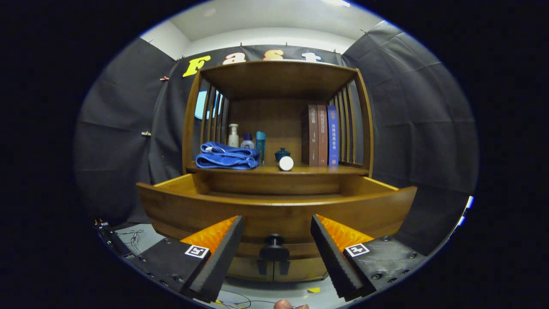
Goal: Pull open the drawer, take out the items inside it, and place them on the countertop above the cabinet.
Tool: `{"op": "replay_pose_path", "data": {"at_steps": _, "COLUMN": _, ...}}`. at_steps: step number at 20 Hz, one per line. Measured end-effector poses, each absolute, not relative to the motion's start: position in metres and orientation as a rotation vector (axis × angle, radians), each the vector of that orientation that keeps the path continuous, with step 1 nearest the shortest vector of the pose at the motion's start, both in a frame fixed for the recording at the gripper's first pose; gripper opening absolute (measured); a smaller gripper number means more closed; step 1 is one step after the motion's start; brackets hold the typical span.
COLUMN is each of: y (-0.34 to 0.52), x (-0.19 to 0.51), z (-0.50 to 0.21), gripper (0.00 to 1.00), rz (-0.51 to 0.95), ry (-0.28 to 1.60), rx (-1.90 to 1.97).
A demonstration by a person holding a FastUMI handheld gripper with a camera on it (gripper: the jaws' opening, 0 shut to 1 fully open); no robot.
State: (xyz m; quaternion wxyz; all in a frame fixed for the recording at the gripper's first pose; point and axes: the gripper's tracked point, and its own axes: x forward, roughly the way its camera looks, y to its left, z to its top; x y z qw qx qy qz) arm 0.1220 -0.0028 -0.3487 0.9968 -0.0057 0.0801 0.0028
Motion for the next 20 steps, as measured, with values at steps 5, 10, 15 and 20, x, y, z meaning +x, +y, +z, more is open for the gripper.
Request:
{"op": "replay_pose_path", "data": {"at_steps": 5, "y": -0.002, "x": 0.136, "z": -0.375, "gripper": 0.99, "rz": 0.002, "ry": 0.209, "rx": -0.012}}
{"op": "replay_pose_path", "data": {"at_steps": 10, "y": 0.002, "x": 0.137, "z": -0.374, "gripper": 0.99, "rz": -0.003, "ry": 0.201, "rx": -0.027}}
{"op": "replay_pose_path", "data": {"at_steps": 15, "y": 0.003, "x": 0.137, "z": -0.373, "gripper": 0.99, "rz": -0.008, "ry": 0.207, "rx": -0.024}}
{"op": "replay_pose_path", "data": {"at_steps": 20, "y": 0.005, "x": 0.158, "z": -0.376, "gripper": 0.99, "rz": -0.012, "ry": 0.214, "rx": -0.024}}
